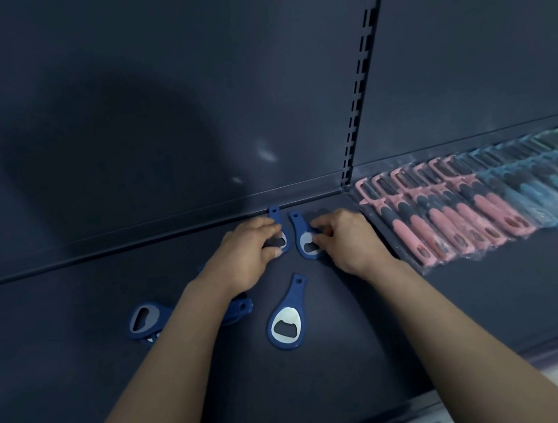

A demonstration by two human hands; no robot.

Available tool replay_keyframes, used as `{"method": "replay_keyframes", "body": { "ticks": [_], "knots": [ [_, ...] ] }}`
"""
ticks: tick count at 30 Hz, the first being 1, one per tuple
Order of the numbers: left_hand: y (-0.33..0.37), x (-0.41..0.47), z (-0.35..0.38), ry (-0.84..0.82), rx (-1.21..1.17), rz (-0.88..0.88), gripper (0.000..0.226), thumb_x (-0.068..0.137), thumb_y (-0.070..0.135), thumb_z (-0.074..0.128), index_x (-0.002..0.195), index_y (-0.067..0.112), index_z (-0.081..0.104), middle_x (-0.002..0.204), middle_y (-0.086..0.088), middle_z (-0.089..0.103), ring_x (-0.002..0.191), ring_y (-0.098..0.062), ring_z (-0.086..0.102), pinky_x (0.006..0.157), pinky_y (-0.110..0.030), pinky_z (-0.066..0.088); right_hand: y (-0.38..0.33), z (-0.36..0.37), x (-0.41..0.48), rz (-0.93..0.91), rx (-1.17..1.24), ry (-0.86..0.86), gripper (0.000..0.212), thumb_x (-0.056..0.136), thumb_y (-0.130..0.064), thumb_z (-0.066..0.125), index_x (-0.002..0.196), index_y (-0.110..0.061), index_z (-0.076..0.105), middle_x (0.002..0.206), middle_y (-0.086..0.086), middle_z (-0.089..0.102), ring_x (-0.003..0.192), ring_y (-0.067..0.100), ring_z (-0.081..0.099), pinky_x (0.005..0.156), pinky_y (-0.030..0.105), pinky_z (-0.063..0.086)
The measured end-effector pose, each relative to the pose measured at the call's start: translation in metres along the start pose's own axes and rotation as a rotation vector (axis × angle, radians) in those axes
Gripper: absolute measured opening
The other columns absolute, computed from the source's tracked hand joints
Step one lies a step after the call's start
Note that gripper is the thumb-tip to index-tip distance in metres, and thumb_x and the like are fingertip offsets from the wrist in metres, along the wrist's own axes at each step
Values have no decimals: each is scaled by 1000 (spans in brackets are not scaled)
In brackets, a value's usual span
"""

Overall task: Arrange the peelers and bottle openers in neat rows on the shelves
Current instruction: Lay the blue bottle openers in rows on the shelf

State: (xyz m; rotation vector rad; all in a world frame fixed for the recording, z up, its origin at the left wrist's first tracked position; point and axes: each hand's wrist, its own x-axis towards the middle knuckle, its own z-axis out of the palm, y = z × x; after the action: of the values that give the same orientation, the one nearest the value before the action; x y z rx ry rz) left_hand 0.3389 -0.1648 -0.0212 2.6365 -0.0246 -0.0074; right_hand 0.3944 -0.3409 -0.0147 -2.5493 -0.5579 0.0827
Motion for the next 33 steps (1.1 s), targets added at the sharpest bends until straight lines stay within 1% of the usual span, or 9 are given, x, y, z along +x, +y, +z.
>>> {"method": "replay_keyframes", "body": {
  "ticks": [2,4,9,13,15,18,25,28,33],
  "knots": [
    [2,0,-1,72,54,7,33,86,32,64,114,15,62,114,4,55,110,-17,48,96,-32,37,-1,0,0,9,3,8,27,89,-20,61,114,-11,66,107,14,62,100,32,58,86,35,47],
    [7,1,0,174,120,21,31,81,38,68,91,10,62,92,3,52,94,-17,48,80,-28,38,-1,1,0,13,5,14,28,89,-20,60,115,-12,65,109,14,62,101,31,58,87,35,47],
    [11,1,7,250,153,17,34,86,36,63,72,10,44,94,-6,51,93,-22,45,78,-31,37,-1,2,0,29,22,27,28,89,-20,61,115,-12,65,109,14,64,100,31,60,87,34,48],
    [9,4,6,221,110,-66,26,95,28,50,80,7,50,100,-7,48,98,-22,42,83,-27,35,-1,3,0,43,35,26,28,88,-20,62,114,-12,65,108,14,65,98,31,60,86,35,49],
    [8,3,4,151,19,-74,18,96,13,44,95,5,60,106,-6,46,104,-21,41,82,-16,28,0,3,0,48,40,26,27,88,-19,62,113,-11,66,107,14,64,98,32,60,86,35,49],
    [7,-1,0,55,-89,-86,33,95,2,42,122,10,58,119,-6,42,113,-19,40,87,-11,26,-3,5,1,42,43,23,26,87,-19,61,111,-11,66,105,15,65,97,32,60,85,35,49],
    [0,-4,1,29,-73,-89,49,91,33,55,136,15,46,131,6,39,121,-13,28,100,-19,18,-6,5,1,22,33,17,23,88,-20,61,108,-13,68,104,14,65,95,33,61,85,37,50],
    [-1,0,6,65,65,-89,50,93,38,50,139,19,42,140,8,32,123,-16,22,95,-23,15,-8,5,0,15,23,10,23,89,-20,60,109,-13,68,105,15,64,97,33,60,86,37,49],
    [-4,4,10,101,80,-95,45,95,35,46,139,25,41,129,10,35,117,-14,24,88,-25,14,-10,6,0,17,13,7,22,90,-20,57,107,-10,67,106,15,64,97,34,60,85,39,49]
  ]
}}
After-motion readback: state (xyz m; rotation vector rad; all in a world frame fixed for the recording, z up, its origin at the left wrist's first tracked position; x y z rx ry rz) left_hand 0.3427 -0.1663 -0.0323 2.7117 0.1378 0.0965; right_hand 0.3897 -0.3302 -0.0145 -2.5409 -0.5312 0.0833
